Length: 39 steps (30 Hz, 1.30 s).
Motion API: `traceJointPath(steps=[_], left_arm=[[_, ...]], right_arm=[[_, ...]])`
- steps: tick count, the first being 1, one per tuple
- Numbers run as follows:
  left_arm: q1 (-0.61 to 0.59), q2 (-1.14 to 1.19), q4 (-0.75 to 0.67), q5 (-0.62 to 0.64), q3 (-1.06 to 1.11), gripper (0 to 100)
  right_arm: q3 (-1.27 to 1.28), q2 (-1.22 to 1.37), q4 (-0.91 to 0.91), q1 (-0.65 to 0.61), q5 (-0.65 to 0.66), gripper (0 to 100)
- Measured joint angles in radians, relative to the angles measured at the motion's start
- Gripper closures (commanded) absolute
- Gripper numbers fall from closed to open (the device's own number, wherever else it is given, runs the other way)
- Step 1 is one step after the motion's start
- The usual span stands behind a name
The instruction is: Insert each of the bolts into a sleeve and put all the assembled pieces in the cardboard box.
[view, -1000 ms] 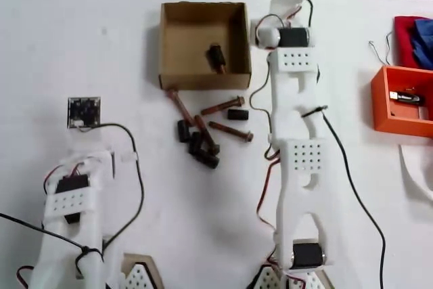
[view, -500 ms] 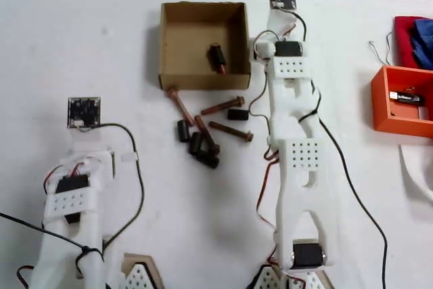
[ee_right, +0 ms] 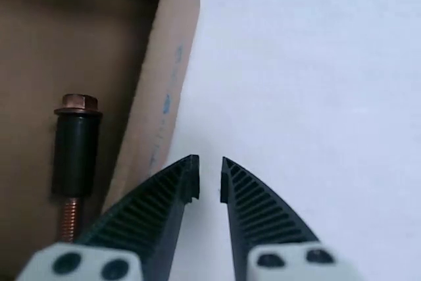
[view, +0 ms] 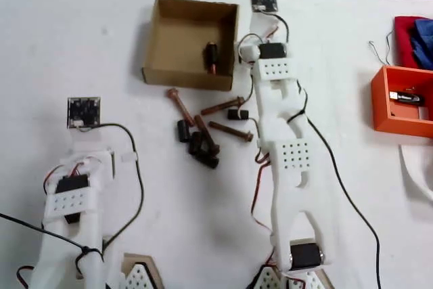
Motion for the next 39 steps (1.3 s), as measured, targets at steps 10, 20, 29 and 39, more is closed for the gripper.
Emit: traceJointPath(steps=[10, 20, 29, 39], left_arm=[[0.002, 0.0, 0.0, 0.0, 0.0, 95], [0.002, 0.0, 0.0, 0.0, 0.0, 95], [0.0, 0.0, 0.0, 0.0, 0.0, 95], [0.0, 0.0, 0.0, 0.0, 0.0, 95]], right_arm=[[-0.009, 0.005, 0.003, 0.014, 0.0, 95.0], [-0.377, 0.006, 0.244, 0.017, 0.0, 95.0], [-0.37, 0.061, 0.259, -0.068, 0.002, 94.7], [-0.368, 0.138, 0.259, -0.068, 0.002, 94.7]])
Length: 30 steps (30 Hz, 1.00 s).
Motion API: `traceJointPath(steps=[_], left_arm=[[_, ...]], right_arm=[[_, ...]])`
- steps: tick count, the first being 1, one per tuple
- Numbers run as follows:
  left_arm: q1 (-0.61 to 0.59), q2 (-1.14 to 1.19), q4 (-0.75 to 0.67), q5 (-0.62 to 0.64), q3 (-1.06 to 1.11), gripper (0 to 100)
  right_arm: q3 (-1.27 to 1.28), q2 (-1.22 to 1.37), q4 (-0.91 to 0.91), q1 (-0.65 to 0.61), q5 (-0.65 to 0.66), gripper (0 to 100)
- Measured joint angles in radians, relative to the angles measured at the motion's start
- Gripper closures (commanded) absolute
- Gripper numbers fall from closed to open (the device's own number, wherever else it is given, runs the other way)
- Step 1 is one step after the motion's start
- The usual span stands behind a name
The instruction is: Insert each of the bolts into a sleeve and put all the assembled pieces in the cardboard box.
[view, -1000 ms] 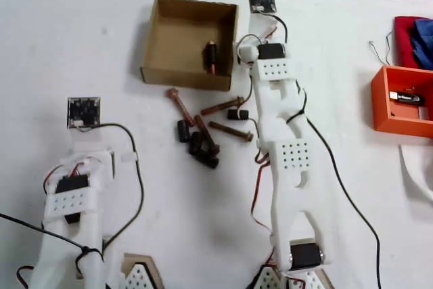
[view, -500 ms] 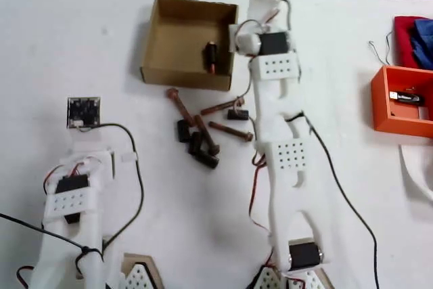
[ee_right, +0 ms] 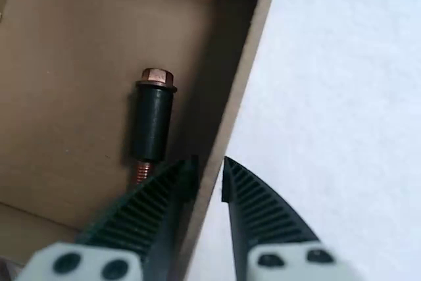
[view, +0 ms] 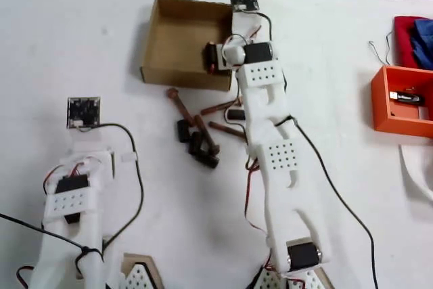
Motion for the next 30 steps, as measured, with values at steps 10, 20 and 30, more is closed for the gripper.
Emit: traceJointPath(steps=[10, 20, 30], left_arm=[[0.002, 0.0, 0.0, 0.0, 0.0, 95], [0.002, 0.0, 0.0, 0.0, 0.0, 95], [0.002, 0.0, 0.0, 0.0, 0.0, 95]], right_arm=[[0.006, 0.021, -0.054, 0.003, 0.0, 97.8], [0.008, 0.028, -0.101, 0.017, 0.08, 97.8], [0.008, 0.028, -0.101, 0.041, 0.083, 97.8]])
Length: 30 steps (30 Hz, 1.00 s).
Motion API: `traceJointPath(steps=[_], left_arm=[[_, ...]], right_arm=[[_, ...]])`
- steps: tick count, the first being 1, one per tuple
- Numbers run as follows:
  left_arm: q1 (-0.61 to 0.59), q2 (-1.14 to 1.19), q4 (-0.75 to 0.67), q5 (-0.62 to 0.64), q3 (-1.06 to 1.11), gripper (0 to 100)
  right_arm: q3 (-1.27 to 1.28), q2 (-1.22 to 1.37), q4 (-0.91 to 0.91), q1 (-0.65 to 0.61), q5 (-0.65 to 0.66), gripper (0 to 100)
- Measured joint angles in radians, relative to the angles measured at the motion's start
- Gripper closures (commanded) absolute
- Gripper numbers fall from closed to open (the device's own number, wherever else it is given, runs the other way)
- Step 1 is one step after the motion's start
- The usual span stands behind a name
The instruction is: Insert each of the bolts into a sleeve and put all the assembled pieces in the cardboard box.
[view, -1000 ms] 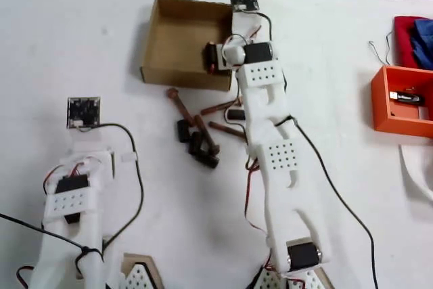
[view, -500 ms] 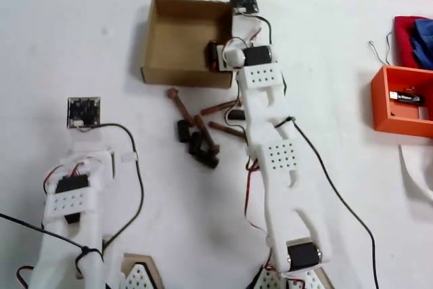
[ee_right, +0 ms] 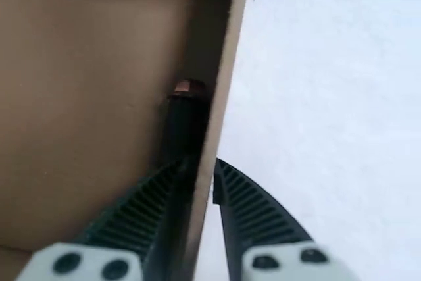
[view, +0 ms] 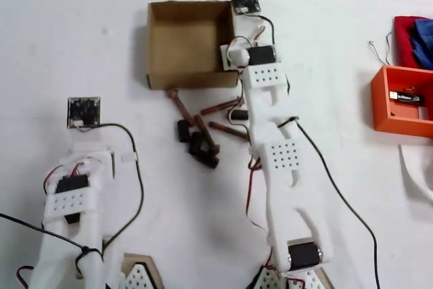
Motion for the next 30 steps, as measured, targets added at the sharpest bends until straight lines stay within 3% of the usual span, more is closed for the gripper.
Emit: traceJointPath(steps=[23, 30], left_arm=[[0.0, 0.0, 0.0, 0.0, 0.0, 95], [0.0, 0.0, 0.0, 0.0, 0.0, 95]], right_arm=[[-0.002, 0.0, 0.064, 0.005, -0.002, 97.6], [0.0, 0.0, 0.074, 0.002, -0.002, 87.9]])
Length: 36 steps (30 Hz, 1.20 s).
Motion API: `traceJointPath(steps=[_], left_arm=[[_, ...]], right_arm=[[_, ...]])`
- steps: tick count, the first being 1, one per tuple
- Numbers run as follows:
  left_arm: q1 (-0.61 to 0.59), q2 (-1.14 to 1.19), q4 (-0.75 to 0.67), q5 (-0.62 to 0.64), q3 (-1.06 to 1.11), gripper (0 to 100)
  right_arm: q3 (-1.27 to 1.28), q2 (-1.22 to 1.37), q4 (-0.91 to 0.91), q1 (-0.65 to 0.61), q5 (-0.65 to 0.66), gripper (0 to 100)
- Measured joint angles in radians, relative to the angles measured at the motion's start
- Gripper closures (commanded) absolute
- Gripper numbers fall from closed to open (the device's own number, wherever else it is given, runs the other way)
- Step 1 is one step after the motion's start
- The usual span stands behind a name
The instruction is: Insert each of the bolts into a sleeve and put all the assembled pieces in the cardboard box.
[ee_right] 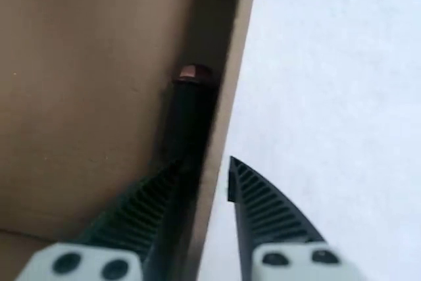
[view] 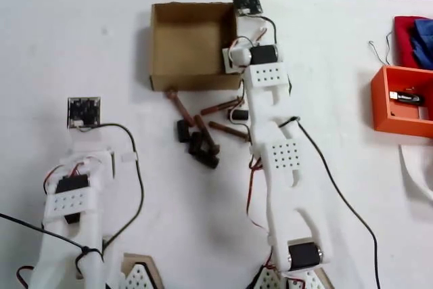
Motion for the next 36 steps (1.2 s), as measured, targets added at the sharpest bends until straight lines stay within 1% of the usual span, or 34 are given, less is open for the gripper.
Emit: traceJointPath(steps=[6, 11, 14, 17, 20, 23, 25, 28, 30, 33, 36], left_arm=[[0.0, 0.0, 0.0, 0.0, 0.0, 95], [0.0, 0.0, 0.0, 0.0, 0.0, 95], [0.0, 0.0, 0.0, 0.0, 0.0, 95], [0.0, 0.0, 0.0, 0.0, 0.0, 95], [0.0, 0.0, 0.0, 0.0, 0.0, 95], [0.0, 0.0, 0.0, 0.0, 0.0, 95], [0.0, 0.0, 0.0, 0.0, 0.0, 95], [0.0, 0.0, 0.0, 0.0, 0.0, 95], [0.0, 0.0, 0.0, 0.0, 0.0, 95], [0.0, 0.0, 0.0, 0.0, 0.0, 95], [0.0, 0.0, 0.0, 0.0, 0.0, 95]], right_arm=[[0.0, -0.025, 0.0, 0.0, 0.0, 87.9], [0.0, -0.158, 0.0, 0.005, 0.0, 87.9], [0.0, -0.252, 0.034, 0.005, 0.0, 87.9], [0.0, -0.348, 0.107, 0.005, 0.0, 87.9], [0.0, -0.433, 0.244, -0.005, -0.002, 87.9], [0.0, -0.474, 0.388, -0.035, -0.025, 87.9], [0.018, -0.483, 0.423, -0.055, -0.028, 87.9], [0.11, -0.512, 0.433, -0.069, -0.031, 87.9], [0.229, -0.574, 0.433, -0.083, -0.031, 87.9], [0.508, -0.744, 0.433, -0.12, -0.037, 87.9], [0.872, -1.0, 0.433, -0.175, -0.037, 87.9]])
